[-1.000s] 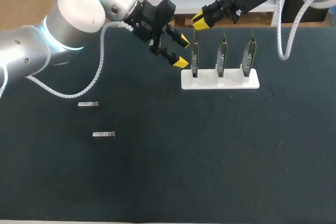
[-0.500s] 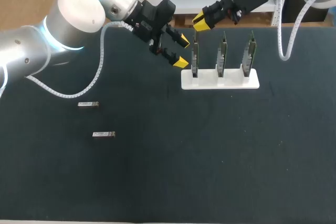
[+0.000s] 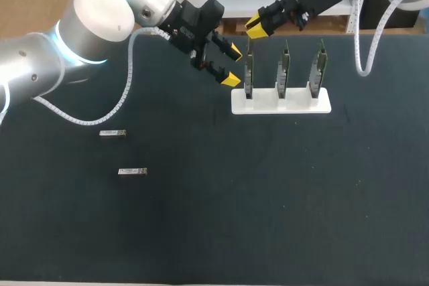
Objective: Pick up the optical module with the left hand, and insert it into the network port with the right hand.
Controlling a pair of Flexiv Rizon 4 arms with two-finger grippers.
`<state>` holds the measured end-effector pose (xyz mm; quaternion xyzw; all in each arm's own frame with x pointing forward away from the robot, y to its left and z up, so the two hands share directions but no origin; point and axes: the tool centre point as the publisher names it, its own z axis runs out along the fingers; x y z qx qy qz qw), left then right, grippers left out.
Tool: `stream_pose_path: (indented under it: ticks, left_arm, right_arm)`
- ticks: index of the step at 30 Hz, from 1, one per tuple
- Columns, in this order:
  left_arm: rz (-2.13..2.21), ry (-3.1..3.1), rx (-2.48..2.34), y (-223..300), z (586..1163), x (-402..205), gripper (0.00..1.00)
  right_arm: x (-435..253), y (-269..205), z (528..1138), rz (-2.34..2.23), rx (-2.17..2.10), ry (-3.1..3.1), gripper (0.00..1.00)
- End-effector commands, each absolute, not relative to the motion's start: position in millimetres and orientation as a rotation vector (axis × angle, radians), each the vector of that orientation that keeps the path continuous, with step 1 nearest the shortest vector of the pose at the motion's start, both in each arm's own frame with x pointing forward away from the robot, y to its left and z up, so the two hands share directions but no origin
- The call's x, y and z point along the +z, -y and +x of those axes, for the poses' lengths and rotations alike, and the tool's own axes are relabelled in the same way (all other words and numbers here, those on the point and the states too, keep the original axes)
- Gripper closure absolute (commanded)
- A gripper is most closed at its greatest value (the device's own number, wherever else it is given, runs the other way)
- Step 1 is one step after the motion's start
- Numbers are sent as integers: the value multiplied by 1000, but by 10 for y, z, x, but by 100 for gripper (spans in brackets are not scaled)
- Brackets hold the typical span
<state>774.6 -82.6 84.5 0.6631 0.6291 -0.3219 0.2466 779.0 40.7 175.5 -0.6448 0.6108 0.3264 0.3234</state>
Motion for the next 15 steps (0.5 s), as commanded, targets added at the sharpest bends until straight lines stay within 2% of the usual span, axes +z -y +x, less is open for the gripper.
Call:
stream_pose_path:
  ticks: [1, 15]
  left_arm:
    - [1813, -1722, -879, 834, 7763, 852, 0]
    - [1813, -1722, -879, 834, 7763, 852, 0]
  right_arm:
    - [1737, -418, 7797, -1694, 862, -1607, 100]
    - [1694, -439, 7787, -1697, 866, -1622, 100]
